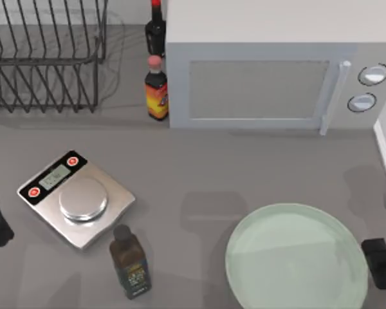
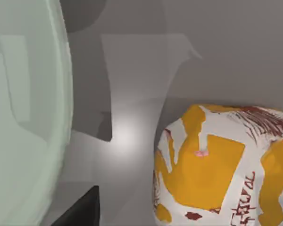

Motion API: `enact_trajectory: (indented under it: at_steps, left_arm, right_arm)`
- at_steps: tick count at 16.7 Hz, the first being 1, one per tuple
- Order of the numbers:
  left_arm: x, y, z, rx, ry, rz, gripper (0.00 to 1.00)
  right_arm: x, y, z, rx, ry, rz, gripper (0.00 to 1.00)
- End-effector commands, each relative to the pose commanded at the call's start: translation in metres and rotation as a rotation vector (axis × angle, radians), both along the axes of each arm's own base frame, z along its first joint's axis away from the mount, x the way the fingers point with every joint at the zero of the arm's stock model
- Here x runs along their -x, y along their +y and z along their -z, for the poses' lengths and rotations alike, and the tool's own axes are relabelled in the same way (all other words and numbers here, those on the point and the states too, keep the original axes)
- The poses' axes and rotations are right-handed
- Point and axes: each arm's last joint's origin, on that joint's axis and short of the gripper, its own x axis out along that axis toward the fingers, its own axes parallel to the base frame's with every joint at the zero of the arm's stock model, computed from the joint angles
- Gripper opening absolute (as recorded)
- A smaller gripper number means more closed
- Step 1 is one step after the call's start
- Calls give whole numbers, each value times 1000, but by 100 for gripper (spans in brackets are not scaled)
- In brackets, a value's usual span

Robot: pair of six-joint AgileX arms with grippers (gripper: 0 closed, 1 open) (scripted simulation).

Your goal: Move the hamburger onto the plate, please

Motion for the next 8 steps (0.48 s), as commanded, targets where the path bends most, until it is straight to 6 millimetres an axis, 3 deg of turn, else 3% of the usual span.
enact_trajectory:
  at_steps: [4,8]
  left_arm:
    - [0,0,0,0,0,0,100]
    - [0,0,0,0,0,0,100]
  right_arm:
    - [2,0,36,-1,-4,0,100]
    - [4,-1,45,1,4,1,100]
